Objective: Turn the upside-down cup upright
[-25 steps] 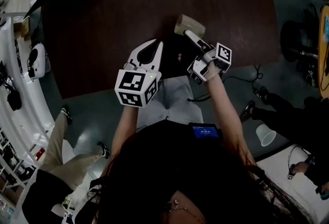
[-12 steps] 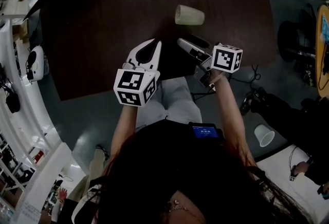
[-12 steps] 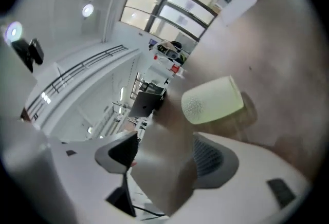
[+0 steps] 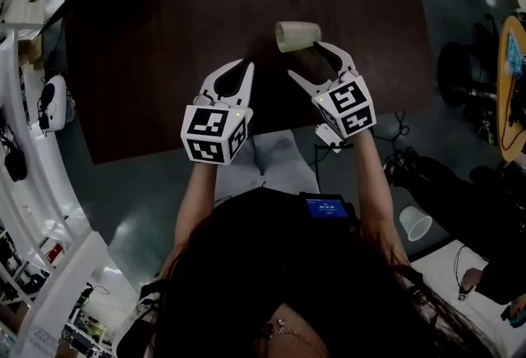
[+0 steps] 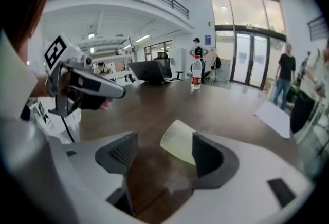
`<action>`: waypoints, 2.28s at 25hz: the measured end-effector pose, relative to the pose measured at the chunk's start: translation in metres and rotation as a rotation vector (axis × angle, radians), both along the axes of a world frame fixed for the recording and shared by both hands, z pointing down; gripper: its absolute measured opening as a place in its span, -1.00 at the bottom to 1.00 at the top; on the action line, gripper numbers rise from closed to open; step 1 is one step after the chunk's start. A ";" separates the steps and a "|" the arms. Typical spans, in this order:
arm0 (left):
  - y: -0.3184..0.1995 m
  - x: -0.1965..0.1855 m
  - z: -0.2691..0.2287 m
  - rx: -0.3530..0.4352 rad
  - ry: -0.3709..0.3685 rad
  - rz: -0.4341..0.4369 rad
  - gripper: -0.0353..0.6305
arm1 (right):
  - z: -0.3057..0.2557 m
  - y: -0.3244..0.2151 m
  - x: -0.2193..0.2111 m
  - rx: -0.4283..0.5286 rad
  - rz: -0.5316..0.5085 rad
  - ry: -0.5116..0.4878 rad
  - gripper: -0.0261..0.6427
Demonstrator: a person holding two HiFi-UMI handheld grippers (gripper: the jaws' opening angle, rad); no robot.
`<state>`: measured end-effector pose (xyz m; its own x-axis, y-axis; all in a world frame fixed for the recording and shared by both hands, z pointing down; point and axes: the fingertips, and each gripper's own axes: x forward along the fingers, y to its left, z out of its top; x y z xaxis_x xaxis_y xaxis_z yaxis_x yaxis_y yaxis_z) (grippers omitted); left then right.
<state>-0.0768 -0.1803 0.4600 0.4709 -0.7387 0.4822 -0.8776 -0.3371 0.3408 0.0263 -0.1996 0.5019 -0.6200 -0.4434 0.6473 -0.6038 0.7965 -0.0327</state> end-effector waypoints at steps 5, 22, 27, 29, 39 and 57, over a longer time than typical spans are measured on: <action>-0.008 0.009 0.003 -0.015 -0.023 -0.006 -0.85 | -0.003 -0.005 0.004 0.114 -0.097 0.165 0.10; -0.001 -0.012 0.005 -0.032 0.022 -0.068 -0.85 | 0.076 0.013 0.008 0.166 -0.860 0.903 0.10; 0.002 -0.014 0.006 -0.039 0.021 -0.083 -0.85 | 0.084 0.007 0.005 0.121 -0.838 0.888 0.10; 0.003 -0.017 0.007 -0.044 0.023 -0.086 -0.85 | 0.084 0.007 0.002 0.104 -0.823 0.879 0.10; 0.007 -0.016 0.014 -0.058 0.030 -0.065 -0.85 | 0.089 0.002 -0.007 0.038 -0.716 0.816 0.11; 0.018 0.004 0.013 -0.062 0.034 -0.014 -0.85 | 0.029 -0.034 -0.015 0.092 -0.037 0.110 0.11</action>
<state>-0.0727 -0.1626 0.4727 0.4774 -0.7146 0.5113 -0.8698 -0.3019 0.3901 0.0113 -0.2338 0.5307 -0.5645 -0.4820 0.6701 -0.5698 0.8149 0.1062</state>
